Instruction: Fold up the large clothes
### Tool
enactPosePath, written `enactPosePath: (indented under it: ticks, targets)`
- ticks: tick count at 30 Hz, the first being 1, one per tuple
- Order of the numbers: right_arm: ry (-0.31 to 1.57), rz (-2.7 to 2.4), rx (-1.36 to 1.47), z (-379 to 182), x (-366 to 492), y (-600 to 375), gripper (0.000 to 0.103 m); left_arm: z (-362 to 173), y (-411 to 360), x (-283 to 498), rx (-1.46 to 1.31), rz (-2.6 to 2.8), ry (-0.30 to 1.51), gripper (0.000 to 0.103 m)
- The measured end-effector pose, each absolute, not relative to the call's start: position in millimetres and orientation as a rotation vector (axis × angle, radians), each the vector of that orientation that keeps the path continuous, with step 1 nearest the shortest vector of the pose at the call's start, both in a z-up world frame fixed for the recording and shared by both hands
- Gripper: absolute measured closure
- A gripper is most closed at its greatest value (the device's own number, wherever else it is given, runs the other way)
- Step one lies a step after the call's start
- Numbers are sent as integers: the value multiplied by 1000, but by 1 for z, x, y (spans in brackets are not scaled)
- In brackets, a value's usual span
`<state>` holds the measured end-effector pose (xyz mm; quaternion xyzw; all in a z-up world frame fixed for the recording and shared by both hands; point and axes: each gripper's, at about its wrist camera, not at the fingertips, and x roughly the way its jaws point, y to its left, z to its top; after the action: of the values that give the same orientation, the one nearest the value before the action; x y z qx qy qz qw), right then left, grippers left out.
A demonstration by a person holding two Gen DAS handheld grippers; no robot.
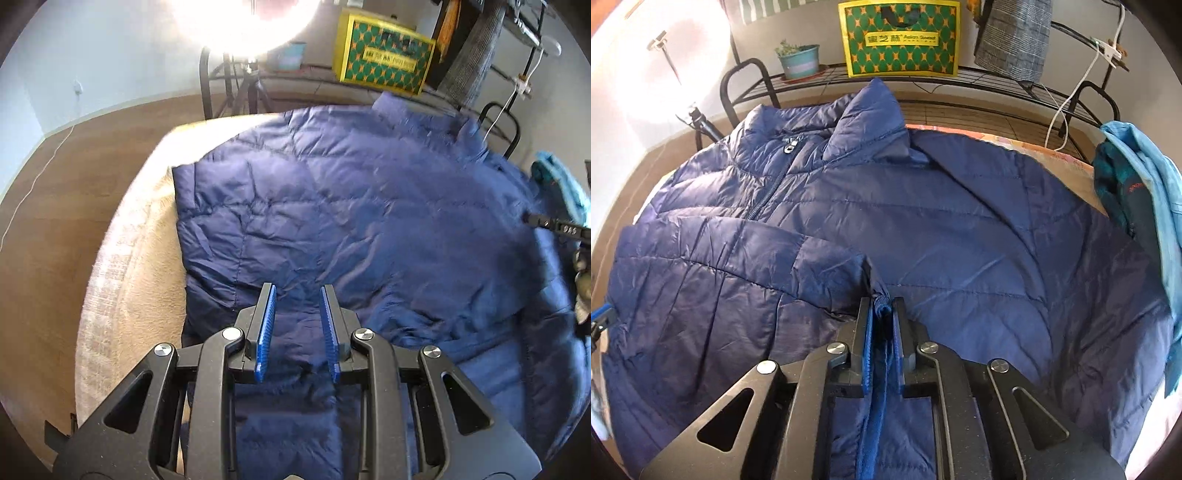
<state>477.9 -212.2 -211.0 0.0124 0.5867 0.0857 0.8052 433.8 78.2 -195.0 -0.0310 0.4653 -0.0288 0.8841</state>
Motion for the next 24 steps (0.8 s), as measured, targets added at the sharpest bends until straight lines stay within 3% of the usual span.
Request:
enactPosePath:
  ticks: [16, 20, 24]
  targets:
    - [1052, 203, 135, -80, 383, -283, 93, -85, -6, 330, -35, -227, 808, 79]
    - [1000, 177, 154, -52, 343, -317, 93, -65, -32, 297, -45, -277, 773, 69]
    - [993, 148, 150, -38, 303, -347, 93, -56, -65, 264, -25, -350, 743, 68]
